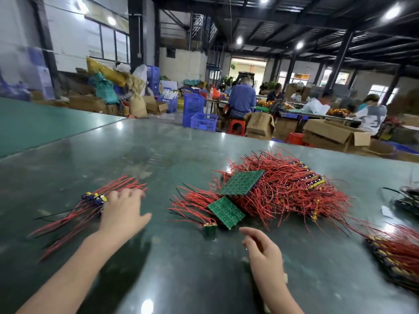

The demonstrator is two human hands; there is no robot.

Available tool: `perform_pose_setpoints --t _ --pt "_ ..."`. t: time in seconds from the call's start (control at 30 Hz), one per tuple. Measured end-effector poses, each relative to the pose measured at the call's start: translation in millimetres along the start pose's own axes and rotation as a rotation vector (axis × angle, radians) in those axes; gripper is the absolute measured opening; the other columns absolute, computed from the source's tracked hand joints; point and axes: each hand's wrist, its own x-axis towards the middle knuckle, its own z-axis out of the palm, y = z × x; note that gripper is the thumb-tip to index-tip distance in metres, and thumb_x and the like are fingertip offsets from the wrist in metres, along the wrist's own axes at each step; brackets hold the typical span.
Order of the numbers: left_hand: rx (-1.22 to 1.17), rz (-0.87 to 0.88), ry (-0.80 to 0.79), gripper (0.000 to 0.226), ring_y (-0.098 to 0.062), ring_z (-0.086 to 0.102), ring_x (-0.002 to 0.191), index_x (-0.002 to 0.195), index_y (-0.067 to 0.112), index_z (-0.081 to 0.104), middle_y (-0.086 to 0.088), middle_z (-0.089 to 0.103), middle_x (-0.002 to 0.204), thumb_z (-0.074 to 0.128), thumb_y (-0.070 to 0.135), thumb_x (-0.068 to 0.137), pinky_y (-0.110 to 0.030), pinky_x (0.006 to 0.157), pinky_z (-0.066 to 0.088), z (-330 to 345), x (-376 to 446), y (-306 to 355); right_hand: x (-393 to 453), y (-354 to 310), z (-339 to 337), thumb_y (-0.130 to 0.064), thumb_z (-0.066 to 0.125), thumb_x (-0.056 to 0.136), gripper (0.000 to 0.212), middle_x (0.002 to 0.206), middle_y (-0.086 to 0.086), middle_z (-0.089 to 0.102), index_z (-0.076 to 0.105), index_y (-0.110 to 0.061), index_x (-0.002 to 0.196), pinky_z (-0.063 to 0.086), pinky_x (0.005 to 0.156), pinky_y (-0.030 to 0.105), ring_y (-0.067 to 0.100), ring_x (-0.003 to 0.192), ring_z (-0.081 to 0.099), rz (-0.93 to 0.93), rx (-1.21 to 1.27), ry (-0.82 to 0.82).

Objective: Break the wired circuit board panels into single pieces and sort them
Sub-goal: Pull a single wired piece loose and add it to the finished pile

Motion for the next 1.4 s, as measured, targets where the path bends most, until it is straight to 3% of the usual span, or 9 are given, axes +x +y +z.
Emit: perform_pose_setpoints --t 0.13,0.23,0.37,0.53,0.7,0.87,1.0,1.27,1.4 --pt "-0.407 0.208 -0.221 0.055 -0.023 0.047 0.122 0.13 0.018 0.047 -0.004 0.054 0.131 0.064 0.041 0.083 -0.032 0.103 0.037 10 -4 80 1 4 0 -0.001 0.054 0.09 0.033 0.062 -0.009 0.065 0.071 -0.029 0.084 0.041 0.052 0.015 -0.001 0.053 0.052 0.009 0.013 -0.003" --pt "-0.272 0.296 -0.27 0.065 -0.026 0.041 0.124 0.132 0.014 0.045 -0.006 0.047 0.134 0.065 0.048 0.08 -0.037 0.104 0.037 19 -4 124 2 5 0 0.0 0.054 0.09 0.033 0.064 -0.007 0.064 0.07 -0.028 0.084 0.041 0.056 0.014 -0.002 0.058 0.055 -0.021 -0.011 0.006" --pt "0.025 0.307 -0.16 0.051 -0.025 0.039 0.121 0.118 0.018 0.052 -0.003 0.046 0.125 0.07 0.043 0.077 -0.037 0.097 0.038 24 -4 141 3 5 0 0.001 0.055 0.089 0.033 0.067 -0.005 0.064 0.07 -0.028 0.086 0.041 0.058 0.013 -0.001 0.06 0.056 -0.054 -0.039 0.007" --pt "-0.17 0.385 -0.032 0.02 -0.018 0.046 0.106 0.09 0.028 0.054 0.007 0.052 0.103 0.067 0.039 0.081 -0.03 0.081 0.039 32 -14 128 3 3 3 0.002 0.054 0.086 0.036 0.061 -0.005 0.063 0.067 -0.028 0.072 0.04 0.054 0.015 0.003 0.053 0.052 -0.036 -0.077 -0.083" --pt "-0.2 0.546 0.002 0.039 -0.016 0.04 0.116 0.122 0.031 0.051 0.012 0.046 0.124 0.061 0.036 0.086 -0.029 0.095 0.039 50 -25 120 -1 3 6 -0.003 0.053 0.085 0.029 0.073 -0.015 0.064 0.066 -0.028 0.077 0.038 0.067 0.007 -0.006 0.071 0.056 -0.102 -0.309 -0.209" --pt "-0.726 0.531 0.2 0.014 -0.016 0.056 0.087 0.083 0.023 0.068 0.013 0.064 0.086 0.078 0.015 0.075 -0.035 0.08 0.047 37 -37 120 -1 1 3 -0.012 0.057 0.089 0.017 0.085 -0.012 0.066 0.067 -0.021 0.099 0.039 0.07 0.006 -0.007 0.075 0.055 -0.119 -0.323 -0.23" --pt "-1.234 0.491 0.071 0.025 -0.008 0.058 0.071 0.081 0.028 0.07 0.009 0.066 0.083 0.083 0.01 0.069 -0.017 0.067 0.046 24 -51 124 -1 -11 4 -0.004 0.057 0.091 0.021 0.087 -0.003 0.07 0.064 -0.018 0.104 0.047 0.068 0.015 0.001 0.075 0.061 0.024 0.103 -0.221" --pt "-1.42 0.472 -0.055 0.027 -0.013 0.068 0.085 0.09 0.029 0.074 0.003 0.073 0.093 0.079 0.021 0.065 -0.026 0.082 0.054 20 -58 129 -4 -21 -3 0.002 0.06 0.087 0.021 0.08 -0.004 0.071 0.07 -0.012 0.1 0.047 0.066 0.014 -0.001 0.071 0.06 0.025 0.332 -0.195" --pt "-1.529 0.419 -0.123 0.042 -0.017 0.069 0.092 0.102 0.023 0.069 -0.001 0.073 0.101 0.077 -0.003 0.07 -0.029 0.087 0.054 20 -60 131 -4 -21 -4 0.004 0.057 0.088 0.023 0.082 -0.006 0.071 0.068 -0.014 0.098 0.047 0.067 0.016 0.0 0.071 0.06 0.021 0.31 -0.145"
